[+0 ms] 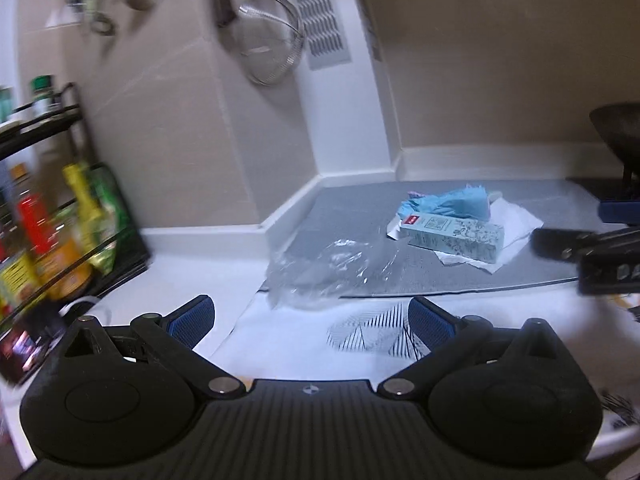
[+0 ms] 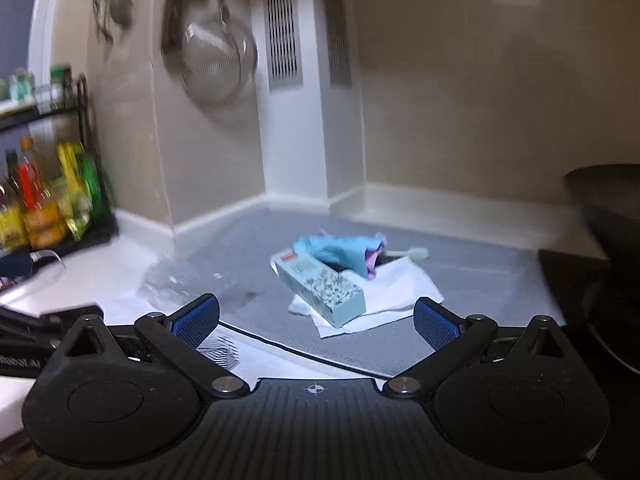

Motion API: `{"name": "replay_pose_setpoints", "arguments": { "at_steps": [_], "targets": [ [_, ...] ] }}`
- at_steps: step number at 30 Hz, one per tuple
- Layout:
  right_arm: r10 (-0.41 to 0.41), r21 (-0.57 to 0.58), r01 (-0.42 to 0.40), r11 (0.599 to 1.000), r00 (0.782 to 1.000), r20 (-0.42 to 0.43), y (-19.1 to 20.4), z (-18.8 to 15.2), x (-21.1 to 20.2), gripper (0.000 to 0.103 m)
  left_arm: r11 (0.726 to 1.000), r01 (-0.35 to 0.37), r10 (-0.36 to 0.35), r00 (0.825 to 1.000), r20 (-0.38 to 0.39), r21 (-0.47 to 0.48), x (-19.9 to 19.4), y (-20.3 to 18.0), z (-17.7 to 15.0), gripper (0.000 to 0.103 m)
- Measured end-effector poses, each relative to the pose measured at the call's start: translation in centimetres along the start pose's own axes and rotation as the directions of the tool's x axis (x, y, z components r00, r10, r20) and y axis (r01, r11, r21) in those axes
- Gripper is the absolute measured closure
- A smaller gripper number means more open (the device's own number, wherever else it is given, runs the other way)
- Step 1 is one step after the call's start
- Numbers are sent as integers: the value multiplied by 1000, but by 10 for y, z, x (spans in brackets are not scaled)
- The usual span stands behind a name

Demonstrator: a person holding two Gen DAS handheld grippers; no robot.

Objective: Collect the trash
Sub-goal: 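Grasp the clear plastic bag with the left gripper while the right gripper grasps the metal egg ring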

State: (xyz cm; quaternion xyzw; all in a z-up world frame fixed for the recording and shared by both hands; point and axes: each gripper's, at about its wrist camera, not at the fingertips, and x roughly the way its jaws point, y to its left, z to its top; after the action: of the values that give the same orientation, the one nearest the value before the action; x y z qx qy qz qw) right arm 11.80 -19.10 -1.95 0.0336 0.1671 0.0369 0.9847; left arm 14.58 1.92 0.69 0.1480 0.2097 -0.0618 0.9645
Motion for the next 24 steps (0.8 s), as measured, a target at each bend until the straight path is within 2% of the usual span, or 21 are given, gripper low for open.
{"name": "replay_pose_setpoints", "arguments": {
  "at_steps": [2, 5, 9, 11, 15, 20, 22, 24],
  "targets": [
    [-7, -20, 7, 1000, 1000, -22, -3, 1, 25, 0, 999, 44, -44, 999, 7, 24, 20, -2, 4, 0],
    [-14, -24, 13, 1000, 999, -38, -9, 2, 54, 0, 991, 129, -128, 991, -24, 44, 48, -7, 8, 0],
    [-56, 67, 62, 996, 994, -96, -28, 5, 87, 0, 992, 125, -122, 990, -64, 32, 80, -15, 13, 0],
    [-89, 139, 101, 985, 992, -90, -43, 7, 93, 0, 993, 118, -117, 990, -80, 8, 93, -16, 16, 0],
    [-190, 274, 207, 939, 978, -87, -77, 14, 105, 0, 992, 115, -119, 988, -97, -42, 110, -15, 19, 0],
    [-139, 432, 176, 885, 983, -116, -112, 21, 141, 0, 991, 108, -117, 985, -124, -78, 123, -14, 17, 0],
    [-85, 446, 141, 884, 986, -143, -115, 21, 156, 0, 992, 105, -114, 985, -130, -73, 125, -14, 16, 0],
    [2, 454, 81, 887, 984, -179, -111, 17, 164, 0, 992, 106, -113, 985, -129, -65, 125, -12, 14, 0]
  ]
}}
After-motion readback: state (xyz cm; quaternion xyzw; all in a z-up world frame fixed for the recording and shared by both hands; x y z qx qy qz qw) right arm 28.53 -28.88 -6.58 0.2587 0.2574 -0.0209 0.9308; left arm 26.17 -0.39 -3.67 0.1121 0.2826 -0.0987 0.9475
